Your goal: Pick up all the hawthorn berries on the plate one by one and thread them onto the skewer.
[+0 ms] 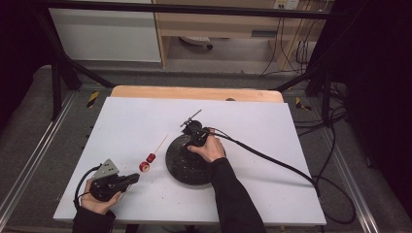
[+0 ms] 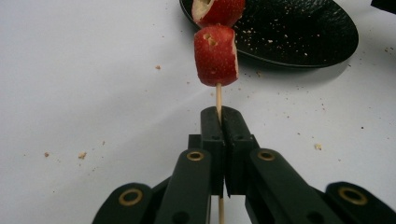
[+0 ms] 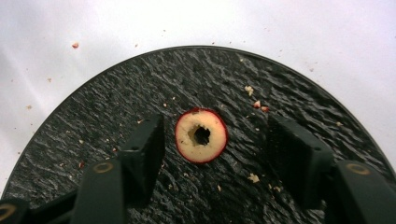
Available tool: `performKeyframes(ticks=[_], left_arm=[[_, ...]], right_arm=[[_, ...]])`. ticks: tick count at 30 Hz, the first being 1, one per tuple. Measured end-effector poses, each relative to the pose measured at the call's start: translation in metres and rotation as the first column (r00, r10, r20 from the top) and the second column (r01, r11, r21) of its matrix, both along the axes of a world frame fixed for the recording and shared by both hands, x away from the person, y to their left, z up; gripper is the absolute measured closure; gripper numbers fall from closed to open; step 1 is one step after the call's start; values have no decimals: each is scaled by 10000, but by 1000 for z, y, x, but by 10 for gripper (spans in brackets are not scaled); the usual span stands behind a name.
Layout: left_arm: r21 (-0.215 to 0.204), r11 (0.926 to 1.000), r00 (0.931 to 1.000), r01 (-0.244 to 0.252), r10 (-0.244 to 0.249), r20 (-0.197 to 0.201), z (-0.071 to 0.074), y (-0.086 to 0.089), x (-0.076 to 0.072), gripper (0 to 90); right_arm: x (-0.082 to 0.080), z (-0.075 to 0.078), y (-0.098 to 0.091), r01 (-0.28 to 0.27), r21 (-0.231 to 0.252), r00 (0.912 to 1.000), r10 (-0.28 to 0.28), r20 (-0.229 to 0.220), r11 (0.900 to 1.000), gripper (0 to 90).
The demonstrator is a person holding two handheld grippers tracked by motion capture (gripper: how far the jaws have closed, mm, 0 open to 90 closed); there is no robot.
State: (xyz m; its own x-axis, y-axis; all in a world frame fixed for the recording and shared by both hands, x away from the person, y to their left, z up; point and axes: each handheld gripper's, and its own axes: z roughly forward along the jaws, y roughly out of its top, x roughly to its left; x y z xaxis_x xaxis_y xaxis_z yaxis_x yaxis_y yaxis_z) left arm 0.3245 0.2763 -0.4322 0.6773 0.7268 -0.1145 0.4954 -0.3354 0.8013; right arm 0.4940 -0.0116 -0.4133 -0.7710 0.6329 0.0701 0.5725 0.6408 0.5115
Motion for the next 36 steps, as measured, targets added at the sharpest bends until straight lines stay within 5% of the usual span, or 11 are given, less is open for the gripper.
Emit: performKeyframes(ticks=[15, 23, 36], left_arm=[[-2, 10000, 10000, 26, -26, 2, 0, 0, 0, 884], [-24, 10000, 10000, 31, -31, 18, 0, 0, 0, 884], [-31, 10000, 10000, 34, -33, 88, 0, -3, -2, 884]], right_arm=[[4, -3, 6, -361, -50, 9986, 358, -396, 9993, 620], [4, -3, 6, -186, -24, 9987, 185, -478, 9998, 627], [-14, 19, -9, 496, 894, 9975, -447, -556, 9948, 631]])
